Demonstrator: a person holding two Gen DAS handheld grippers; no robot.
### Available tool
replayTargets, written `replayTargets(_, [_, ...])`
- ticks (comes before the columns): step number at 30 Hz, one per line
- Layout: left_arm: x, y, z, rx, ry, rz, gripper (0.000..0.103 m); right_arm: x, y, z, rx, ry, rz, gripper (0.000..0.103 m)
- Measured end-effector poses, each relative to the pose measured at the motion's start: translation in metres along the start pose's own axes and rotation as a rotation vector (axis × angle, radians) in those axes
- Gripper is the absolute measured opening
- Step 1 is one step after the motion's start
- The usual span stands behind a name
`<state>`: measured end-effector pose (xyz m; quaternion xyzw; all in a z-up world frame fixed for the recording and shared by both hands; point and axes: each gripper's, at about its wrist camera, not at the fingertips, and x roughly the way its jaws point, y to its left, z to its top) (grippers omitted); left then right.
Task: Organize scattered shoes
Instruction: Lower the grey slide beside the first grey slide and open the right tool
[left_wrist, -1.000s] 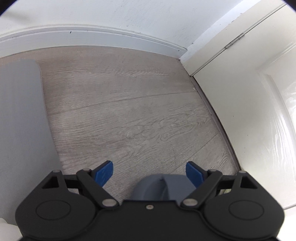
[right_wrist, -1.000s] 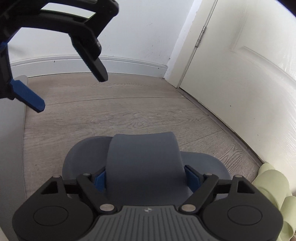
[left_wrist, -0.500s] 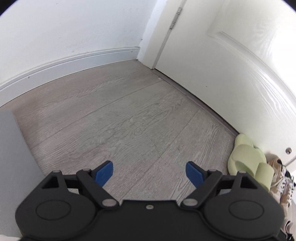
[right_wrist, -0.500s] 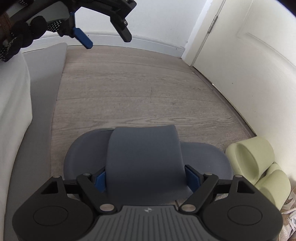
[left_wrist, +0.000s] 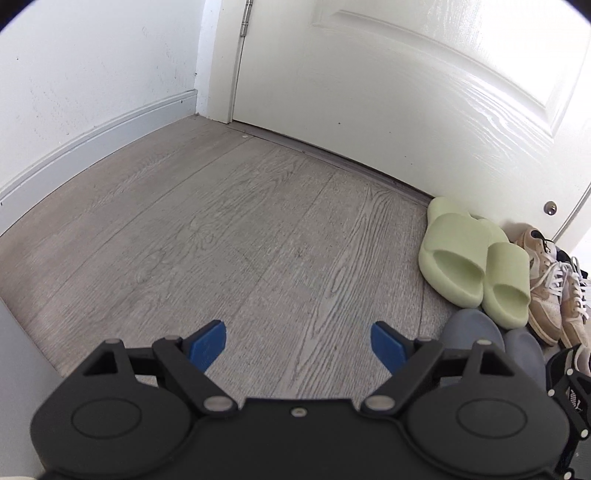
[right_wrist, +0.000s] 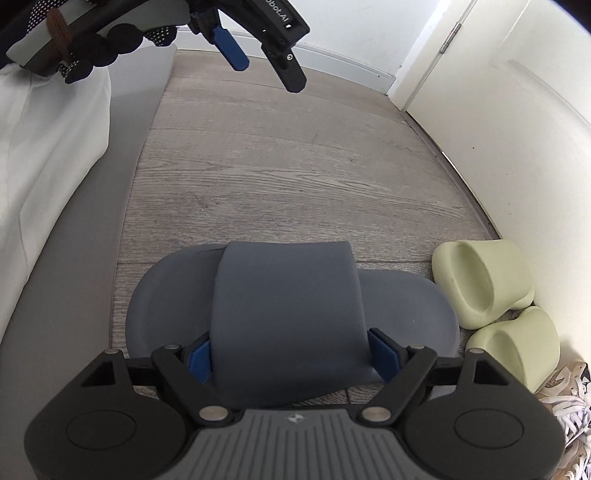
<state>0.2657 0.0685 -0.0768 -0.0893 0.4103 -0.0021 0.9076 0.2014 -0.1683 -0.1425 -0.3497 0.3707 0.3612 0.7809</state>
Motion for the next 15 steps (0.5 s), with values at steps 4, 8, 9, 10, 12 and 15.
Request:
replayTargets(4, [0.0, -0.003, -0.003, 0.008, 0.0, -0.007, 0.086, -0.02, 0.0, -0.01, 0.034, 0.005, -0.012, 0.088])
replayTargets(8, [-0.002, -0.007, -0.004, 0.025, -0.014, -0.008, 0.086, -0.052, -0.011, -0.02, 0.208, -0.096, -0.02, 0.091])
replayTargets(9, [-0.002, -0.009, -0.005, 0.039, -0.023, 0.003, 0.086, -0.06, -0.014, -0.022, 0.254, -0.125, -0.03, 0.092])
replayTargets(10, [-0.002, -0.012, -0.006, 0.053, -0.032, 0.013, 0.086, -0.068, -0.019, -0.024, 0.315, -0.142, -0.087, 0.092])
replayTargets(12, [-0.002, -0.021, -0.008, 0.1, -0.06, 0.044, 0.086, -0.083, -0.029, -0.027, 0.436, -0.176, -0.202, 0.092])
replayTargets(15, [-0.005, -0.033, -0.01, 0.153, -0.076, 0.039, 0.086, -0.106, -0.044, -0.033, 0.617, -0.225, -0.376, 0.092])
